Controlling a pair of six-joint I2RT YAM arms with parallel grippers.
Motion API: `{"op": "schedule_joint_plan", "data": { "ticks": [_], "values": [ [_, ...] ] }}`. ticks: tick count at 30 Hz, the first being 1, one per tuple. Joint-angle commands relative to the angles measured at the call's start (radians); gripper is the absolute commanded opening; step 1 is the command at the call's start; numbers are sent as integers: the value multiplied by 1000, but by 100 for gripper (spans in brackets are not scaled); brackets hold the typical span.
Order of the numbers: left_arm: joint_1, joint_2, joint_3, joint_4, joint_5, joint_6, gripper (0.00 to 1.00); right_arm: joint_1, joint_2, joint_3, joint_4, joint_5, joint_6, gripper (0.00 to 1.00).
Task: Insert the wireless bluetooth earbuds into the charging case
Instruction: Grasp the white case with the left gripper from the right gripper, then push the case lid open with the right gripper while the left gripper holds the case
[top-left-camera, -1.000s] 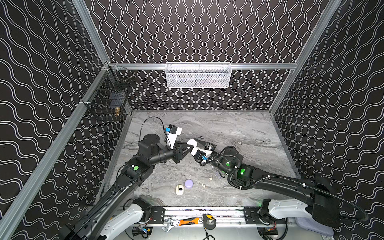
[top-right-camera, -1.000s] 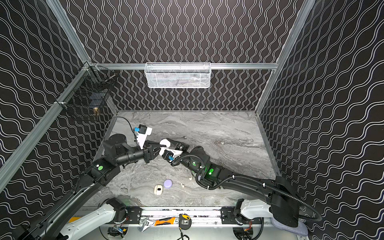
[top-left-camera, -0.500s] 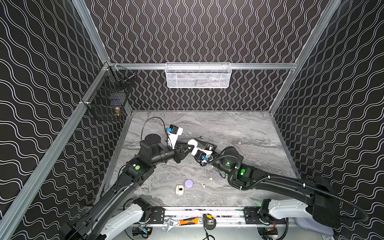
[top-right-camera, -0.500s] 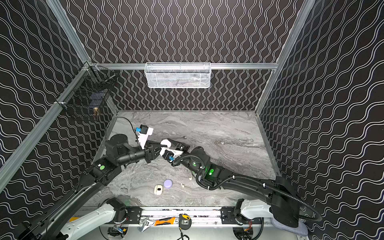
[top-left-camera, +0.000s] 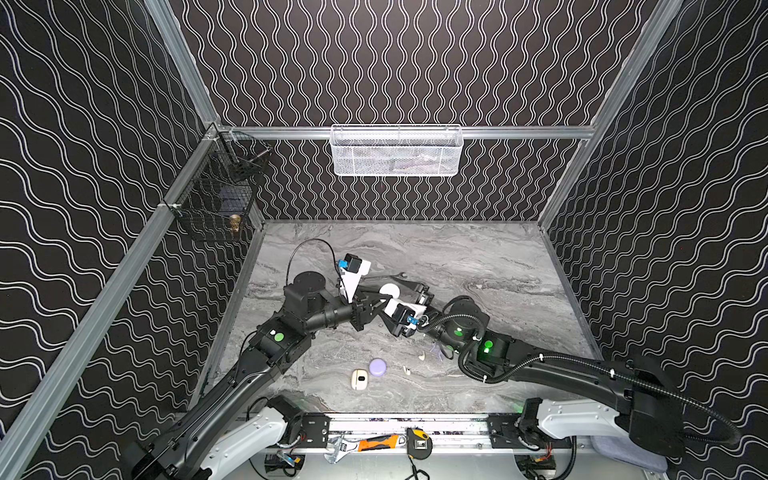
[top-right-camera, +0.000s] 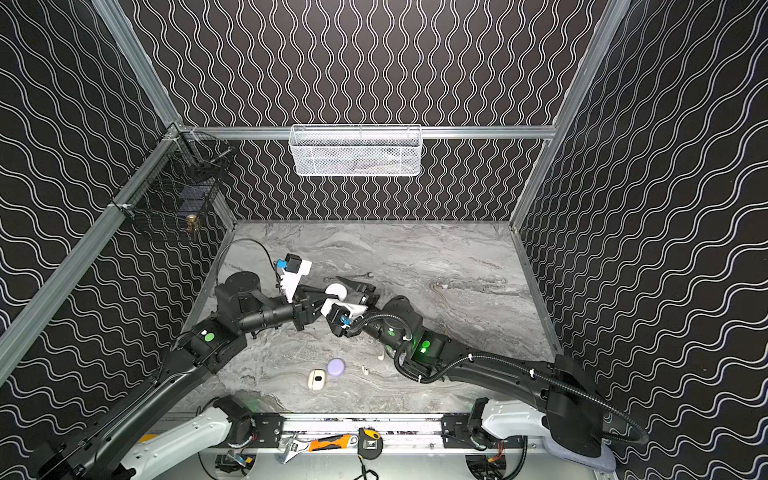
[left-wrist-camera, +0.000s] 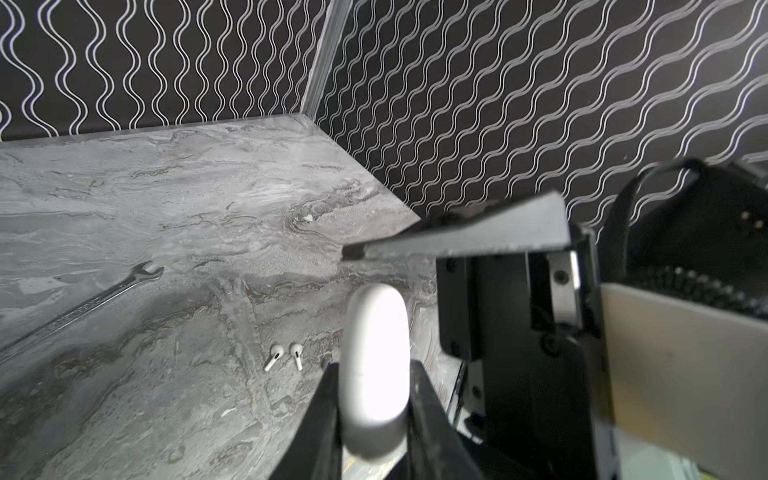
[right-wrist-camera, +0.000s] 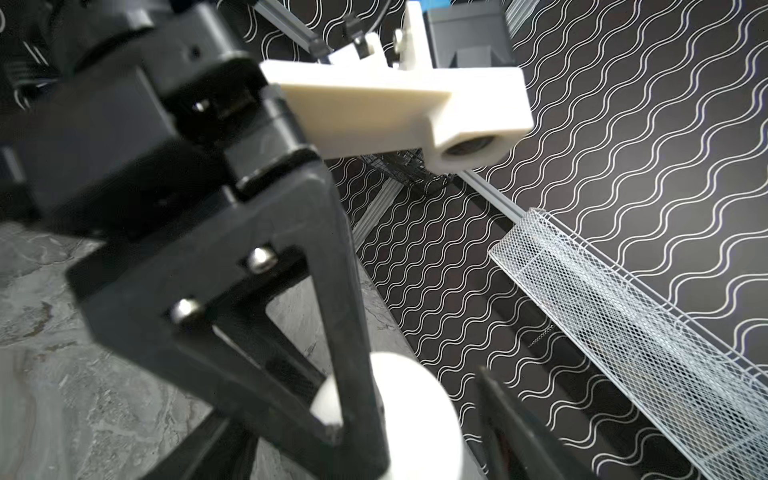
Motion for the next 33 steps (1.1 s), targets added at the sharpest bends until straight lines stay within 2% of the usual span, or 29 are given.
{"op": "schedule_joint_plan", "data": {
  "ticks": [1, 3, 8, 11, 18, 33],
  "values": [
    [2, 0, -24, 31, -59, 114, 0, 2, -62, -53, 105, -21, 59, 84],
    [3, 2, -76, 118, -12, 184, 0, 1, -120, -112, 120, -8, 92, 86],
    [1, -58, -213, 236, -83, 295, 0, -1, -270, -256, 172, -10, 187, 86],
    [1, -126, -295, 286, 25, 394, 0, 0, -299, -284, 149, 4, 218, 83],
    [-3, -175, -368, 330, 136, 465, 0, 0, -236, -248, 85, -68, 253, 77],
    [-16, -190, -372, 323, 182, 489, 0, -1, -163, -214, 65, -87, 258, 74]
  ]
}}
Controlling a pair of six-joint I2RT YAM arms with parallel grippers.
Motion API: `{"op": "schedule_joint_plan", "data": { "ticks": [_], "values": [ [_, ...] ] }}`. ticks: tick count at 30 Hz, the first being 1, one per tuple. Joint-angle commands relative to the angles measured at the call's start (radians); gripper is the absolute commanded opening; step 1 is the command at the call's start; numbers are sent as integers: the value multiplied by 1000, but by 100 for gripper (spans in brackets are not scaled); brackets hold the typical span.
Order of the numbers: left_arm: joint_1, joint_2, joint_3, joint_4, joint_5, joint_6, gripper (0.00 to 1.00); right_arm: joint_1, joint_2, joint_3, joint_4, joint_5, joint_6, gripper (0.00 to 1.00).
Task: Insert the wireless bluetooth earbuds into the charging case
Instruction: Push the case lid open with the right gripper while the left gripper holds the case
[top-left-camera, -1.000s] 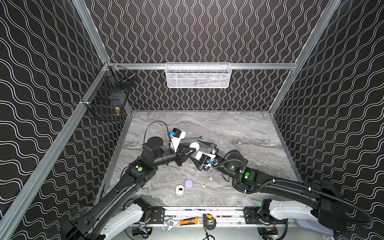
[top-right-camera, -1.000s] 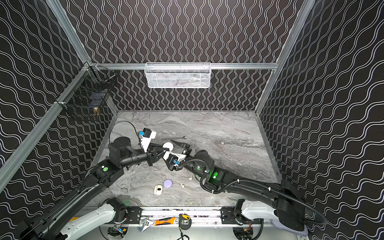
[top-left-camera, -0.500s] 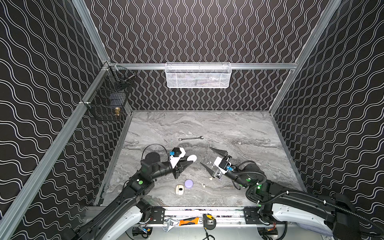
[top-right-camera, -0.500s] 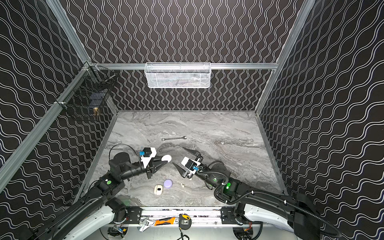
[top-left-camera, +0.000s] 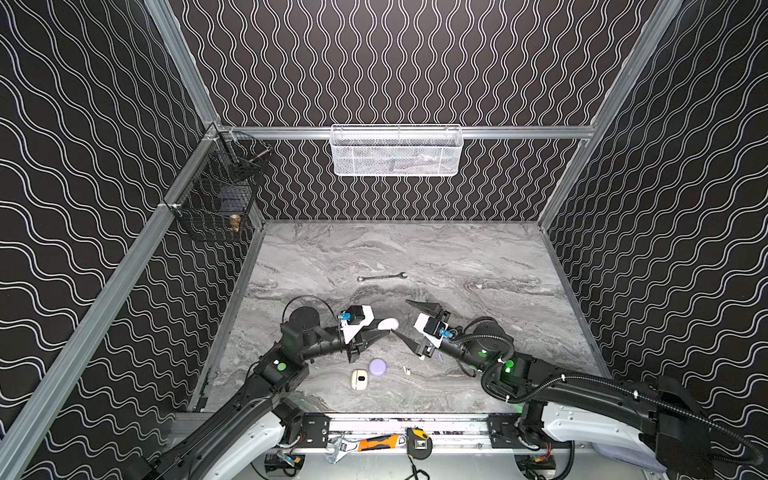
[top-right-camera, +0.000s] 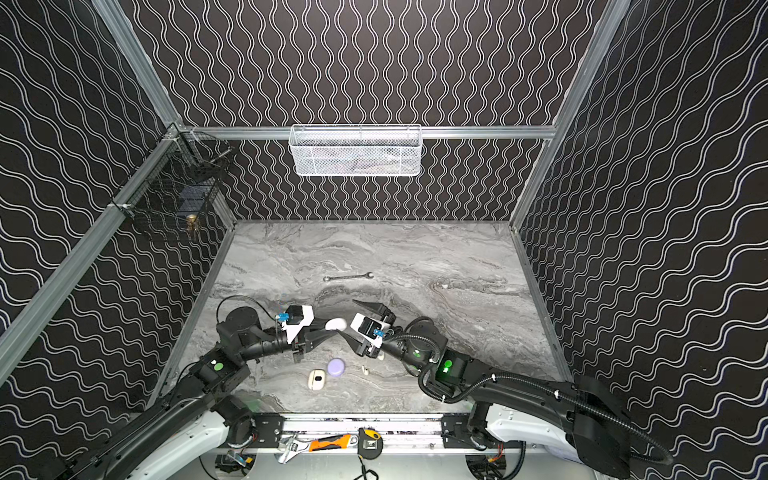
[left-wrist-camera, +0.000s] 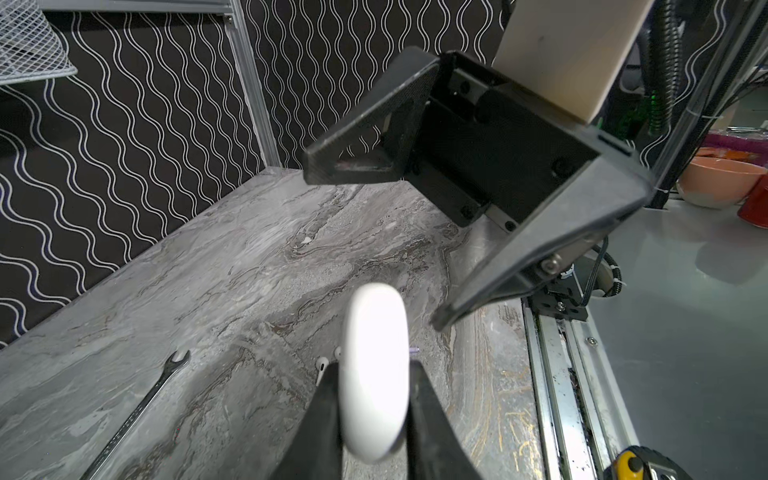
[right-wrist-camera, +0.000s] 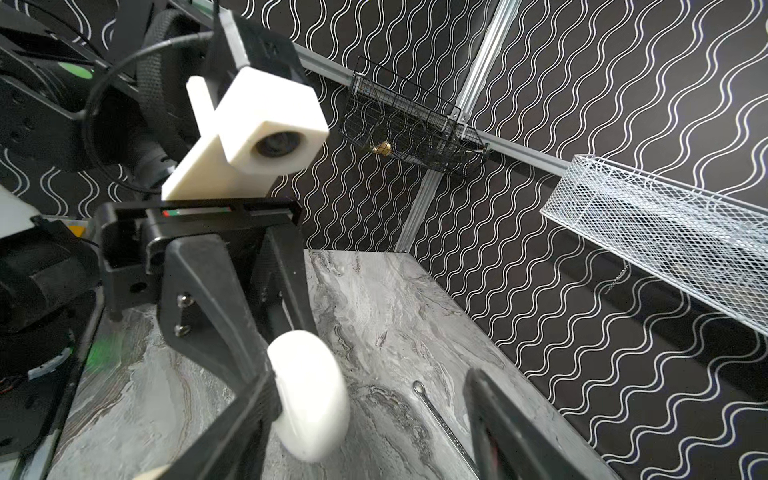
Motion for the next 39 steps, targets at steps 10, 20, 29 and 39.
{"op": "schedule_joint_plan", "data": {
  "ticks": [10, 20, 29, 39],
  "values": [
    [-15, -24, -5, 24, 41, 28, 0, 0, 42, 31, 28, 115, 13, 70],
    [-24, -30, -8, 7, 25, 40, 0, 1, 40, 44, 25, 165, 45, 68],
    [-24, -42, -32, 56, 37, 26, 0, 1, 58, 67, 27, 214, 83, 66],
    [-24, 24, -223, 674, -146, -150, 0, -8, -74, 150, -145, 527, 489, 76]
  ]
}}
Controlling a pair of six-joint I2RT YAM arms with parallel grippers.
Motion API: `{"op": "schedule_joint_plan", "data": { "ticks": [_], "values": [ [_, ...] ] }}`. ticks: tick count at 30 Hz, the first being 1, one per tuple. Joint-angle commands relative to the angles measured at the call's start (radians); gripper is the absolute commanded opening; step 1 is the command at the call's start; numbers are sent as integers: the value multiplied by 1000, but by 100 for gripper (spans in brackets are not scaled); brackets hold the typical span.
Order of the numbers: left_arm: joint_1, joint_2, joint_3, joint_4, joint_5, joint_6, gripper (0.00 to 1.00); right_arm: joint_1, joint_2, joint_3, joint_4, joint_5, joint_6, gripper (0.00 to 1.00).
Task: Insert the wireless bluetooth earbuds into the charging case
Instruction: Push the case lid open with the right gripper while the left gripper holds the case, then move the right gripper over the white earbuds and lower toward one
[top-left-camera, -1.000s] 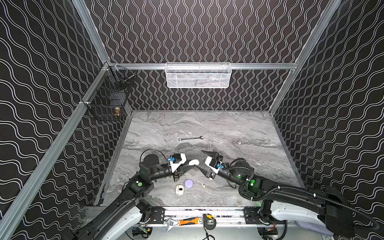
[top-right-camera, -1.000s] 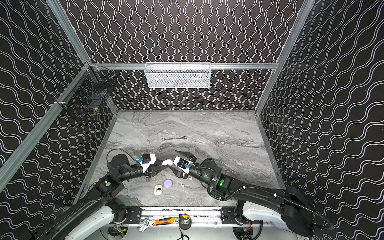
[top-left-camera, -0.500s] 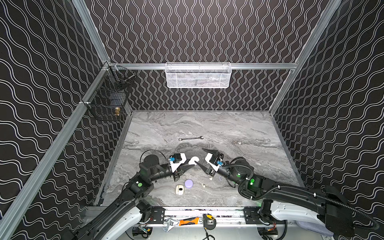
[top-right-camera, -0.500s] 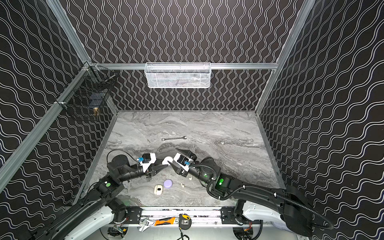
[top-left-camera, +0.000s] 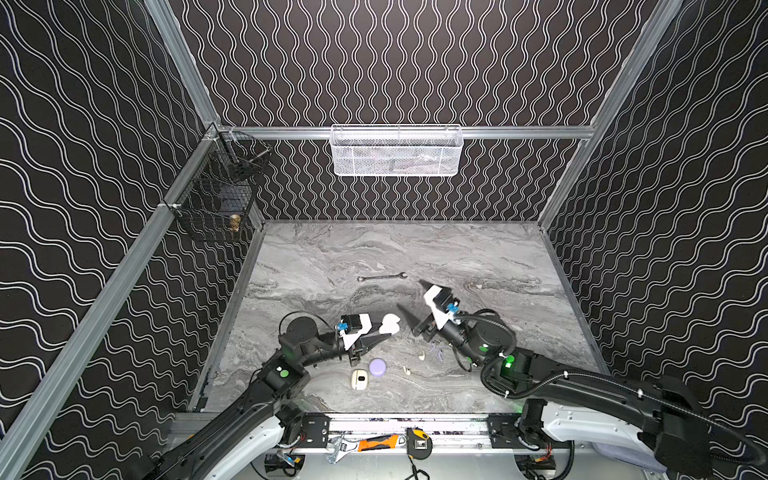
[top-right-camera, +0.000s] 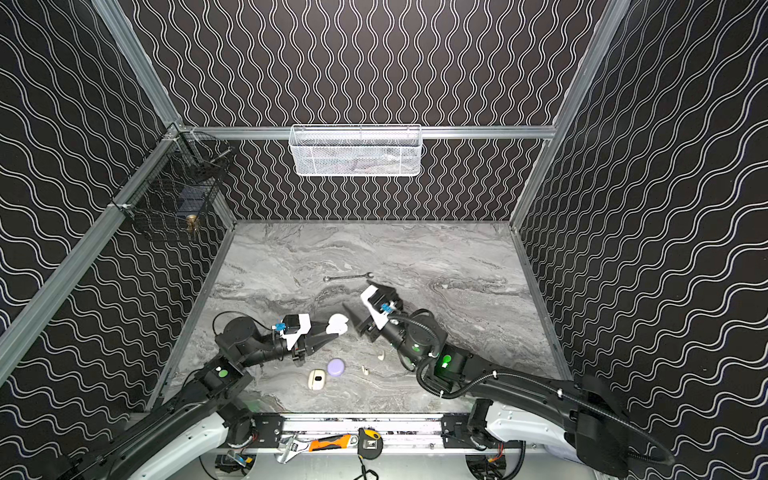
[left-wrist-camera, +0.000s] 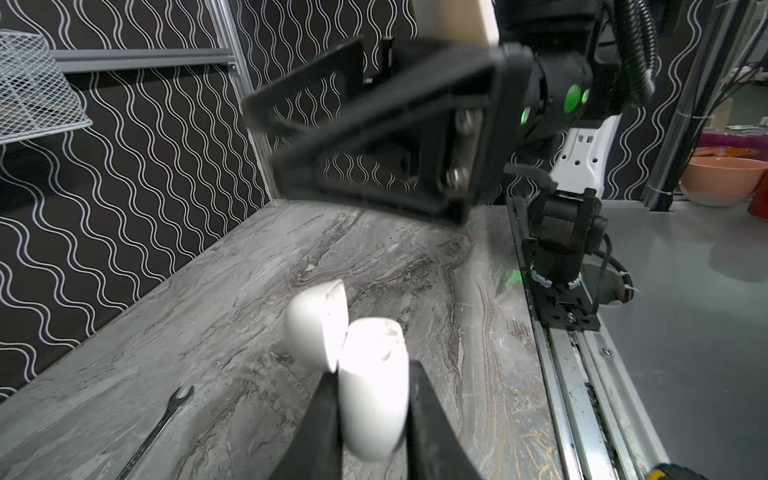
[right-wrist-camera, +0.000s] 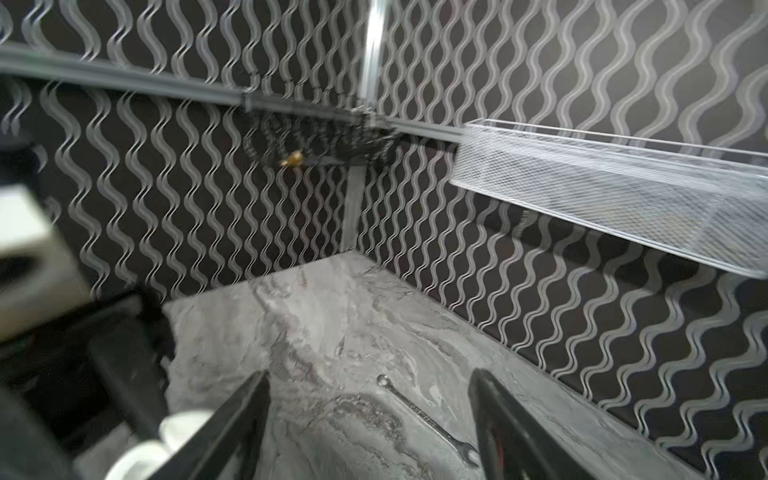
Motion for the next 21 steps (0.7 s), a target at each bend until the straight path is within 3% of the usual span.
{"op": "schedule_joint_plan", "data": {
  "ticks": [1, 3, 5, 10, 14, 18, 21],
  "values": [
    [1, 65, -127, 549, -131, -141, 0, -6, -61, 76, -180, 214, 295, 76],
    [1, 173, -214, 872, -165, -177, 0, -6, -91, 141, -410, 249, 431, 75],
    [1, 282, -238, 1051, -158, -190, 0, -6, -117, 185, -620, 242, 583, 75],
    [-1, 365, -143, 838, -92, -146, 0, -6, -151, 87, -803, 122, 757, 72],
    [-3, 452, -211, 966, -229, -117, 0, -8, -91, 8, -892, 79, 888, 70],
    [-3, 509, -180, 900, -200, -111, 0, -55, -3, -32, -866, -3, 901, 67],
    [-2, 547, -155, 888, -180, -103, 0, -197, 91, -15, -832, -201, 852, 57]
  ]
}}
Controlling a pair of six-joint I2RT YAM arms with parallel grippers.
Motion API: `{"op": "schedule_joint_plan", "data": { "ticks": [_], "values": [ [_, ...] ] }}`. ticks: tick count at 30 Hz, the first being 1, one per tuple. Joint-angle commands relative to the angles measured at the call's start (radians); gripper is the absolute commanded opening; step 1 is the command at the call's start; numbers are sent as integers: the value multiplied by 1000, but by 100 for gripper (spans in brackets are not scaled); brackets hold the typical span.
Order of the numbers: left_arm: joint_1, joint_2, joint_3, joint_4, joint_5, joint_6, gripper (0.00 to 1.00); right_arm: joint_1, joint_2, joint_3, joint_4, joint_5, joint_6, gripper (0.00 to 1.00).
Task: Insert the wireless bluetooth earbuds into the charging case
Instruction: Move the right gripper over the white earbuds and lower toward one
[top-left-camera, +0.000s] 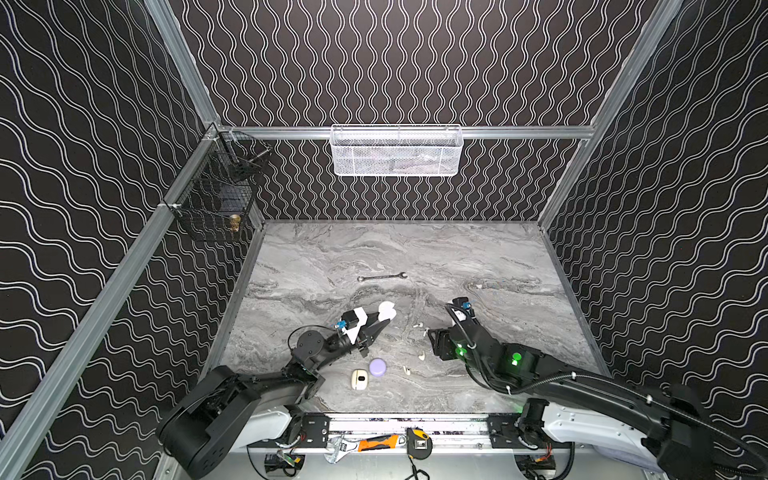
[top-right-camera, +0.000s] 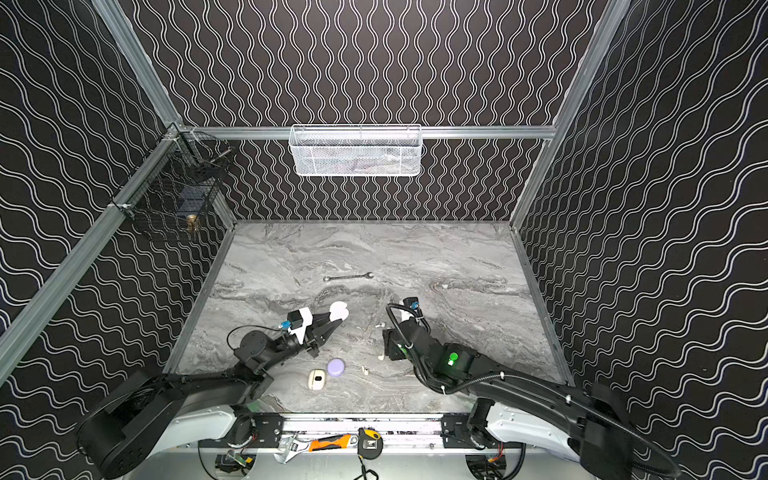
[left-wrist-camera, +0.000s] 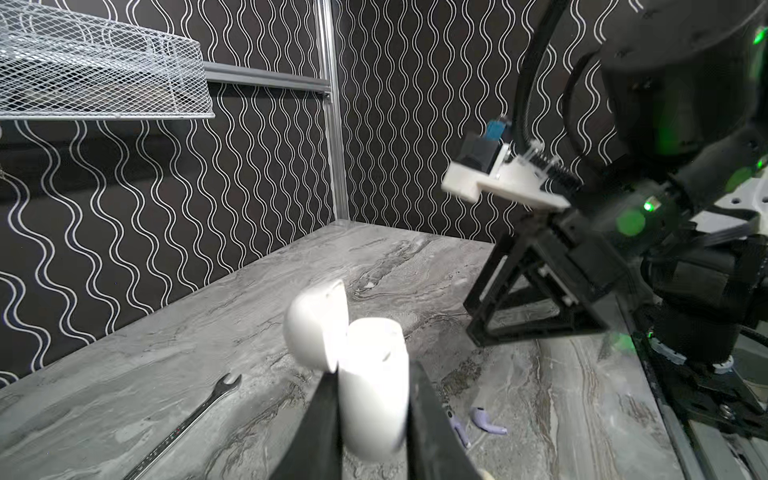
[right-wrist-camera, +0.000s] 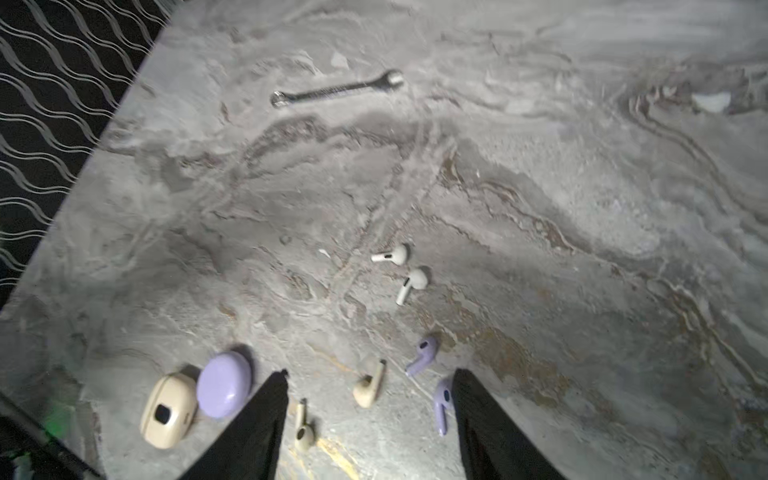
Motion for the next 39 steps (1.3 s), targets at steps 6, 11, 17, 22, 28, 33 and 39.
{"op": "schedule_joint_plan", "data": {
  "ticks": [6, 11, 17, 22, 28, 33, 39],
  "values": [
    [0, 49, 17, 59, 45, 48, 0, -223, 235, 118, -26, -281, -69, 51],
    [1, 30, 23, 5, 35, 76, 0, -238, 404, 229, -79, -331, -111, 50],
    [1, 41, 13, 27, -14, 81, 0, -237, 544, 329, -171, -284, -128, 49],
    [3, 63, -7, 58, -85, 78, 0, -232, 626, 382, -209, -257, -137, 49],
    [13, 81, 0, 46, -85, 75, 0, -214, 688, 431, -232, -219, -133, 49],
    [13, 57, 11, -4, -80, 85, 0, -210, 699, 423, -231, -202, -125, 49],
    [13, 43, 11, -20, -88, 89, 0, -182, 739, 446, -232, -207, -126, 47]
  ]
}}
